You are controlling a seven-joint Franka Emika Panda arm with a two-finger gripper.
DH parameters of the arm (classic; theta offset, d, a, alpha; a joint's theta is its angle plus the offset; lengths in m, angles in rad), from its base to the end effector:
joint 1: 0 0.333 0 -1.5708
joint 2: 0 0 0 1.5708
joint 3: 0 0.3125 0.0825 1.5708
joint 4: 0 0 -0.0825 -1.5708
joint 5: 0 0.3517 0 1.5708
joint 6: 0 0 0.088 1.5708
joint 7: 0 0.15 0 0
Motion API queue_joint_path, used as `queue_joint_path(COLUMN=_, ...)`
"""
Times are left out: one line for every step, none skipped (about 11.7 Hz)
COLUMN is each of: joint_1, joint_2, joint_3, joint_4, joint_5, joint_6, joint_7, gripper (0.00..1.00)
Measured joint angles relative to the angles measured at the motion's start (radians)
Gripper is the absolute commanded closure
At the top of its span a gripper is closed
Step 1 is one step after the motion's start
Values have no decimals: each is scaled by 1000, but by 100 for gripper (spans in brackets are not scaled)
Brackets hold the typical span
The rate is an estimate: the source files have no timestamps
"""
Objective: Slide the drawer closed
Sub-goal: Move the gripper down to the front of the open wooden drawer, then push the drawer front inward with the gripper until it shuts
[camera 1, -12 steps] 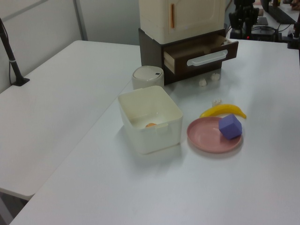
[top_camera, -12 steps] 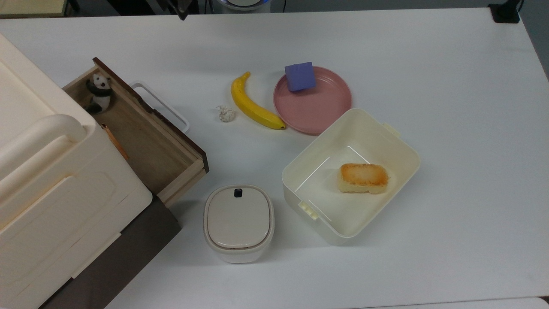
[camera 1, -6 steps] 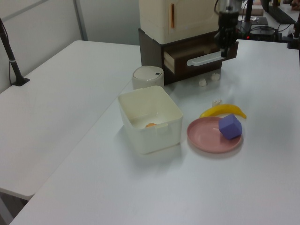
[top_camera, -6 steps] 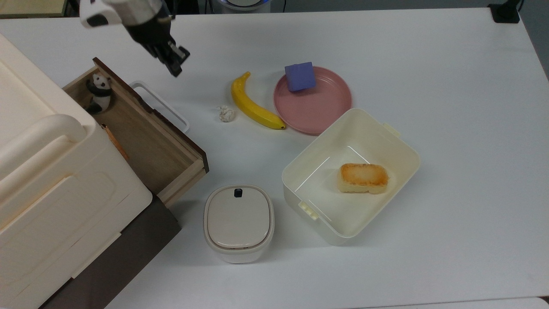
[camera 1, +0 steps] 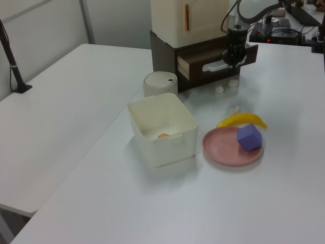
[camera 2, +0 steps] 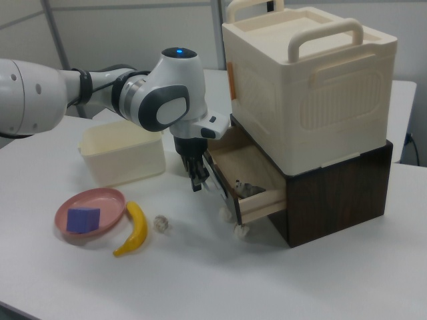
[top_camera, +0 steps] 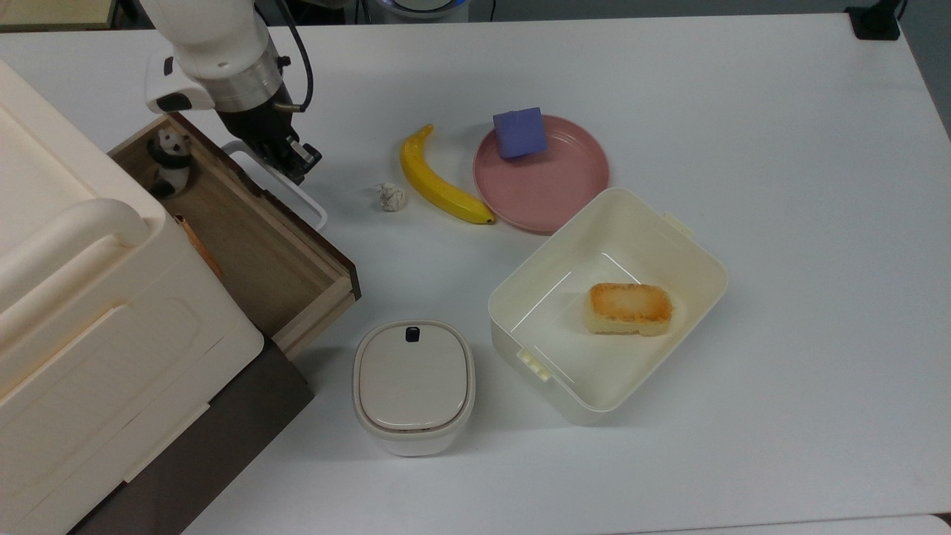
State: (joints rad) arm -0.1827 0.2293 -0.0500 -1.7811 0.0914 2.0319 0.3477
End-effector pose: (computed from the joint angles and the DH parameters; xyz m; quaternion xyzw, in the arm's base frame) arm 0.5824 -0.1276 0.3959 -0.9519 0.3043 -0.0089 0.0360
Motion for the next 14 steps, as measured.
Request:
queue_joint_path(joint_1=-2, joint_2=2, joint_3=-3, joint_4=-1, joint_5=-6, joint_6=32, joint_7=3, gripper=100)
queue_joint_path(joint_1=-7, joint_2=3, joint_3=-4, joint_4=-3, joint_5=-7, joint_6=55, joint_7=4, gripper=100)
queue_joint_path(joint_1=-16, joint_2=10, joint_3=-6, joint_4=-4, joint_5=-11, joint_6=109, joint_7=5, gripper=100)
queue_joint_path(joint_1=-27, joint_2=19, joint_3=-6, joint_4=-5, joint_5=-9, joint_6=157, joint_7=5, gripper=100)
queue_joint_path(joint_1=-34, joint_2=26, joint_3=-6, joint_4=-5, joint_5=-11, joint_6=206, joint_7=11, gripper=100)
queue_joint_path(joint_1=-43, joint_2=36, joint_3=-7, joint_4=-5, joint_5=-11, joint_6=255, joint_7=12, gripper=100)
queue_joint_path(joint_1=-57, joint_2=52, joint_3=-9, joint_4=-5, joint_5=-11, joint_6=308, joint_7=12, gripper=100)
queue_joint_path(joint_1=-67, joint_2=64, joint_3=-13, joint_4=-5, joint_5=-12, joint_6=341, joint_7=12, gripper=100)
queue_joint_path(joint_1=-72, joint_2=73, joint_3=-19, joint_4=-5, joint_5=-12, joint_6=378, joint_7=12, gripper=100)
queue_joint_path(joint_1=-75, joint_2=77, joint_3=-25, joint_4=-5, joint_5=-12, joint_6=404, joint_7=22, gripper=100)
queue_joint_path(joint_1=-75, joint_2=77, joint_3=-31, joint_4=-5, joint_5=-12, joint_6=422, joint_7=43, gripper=100)
queue_joint_path(joint_1=-75, joint_2=77, joint_3=-31, joint_4=-5, joint_5=-12, joint_6=424, joint_7=63, gripper=100)
queue_joint_path(joint_1=-75, joint_2=77, joint_3=-31, joint_4=-6, joint_5=-12, joint_6=426, joint_7=84, gripper=100)
queue_joint_path(joint_1=-75, joint_2=77, joint_3=-31, joint_4=-7, joint_5=-12, joint_6=427, joint_7=92, gripper=100)
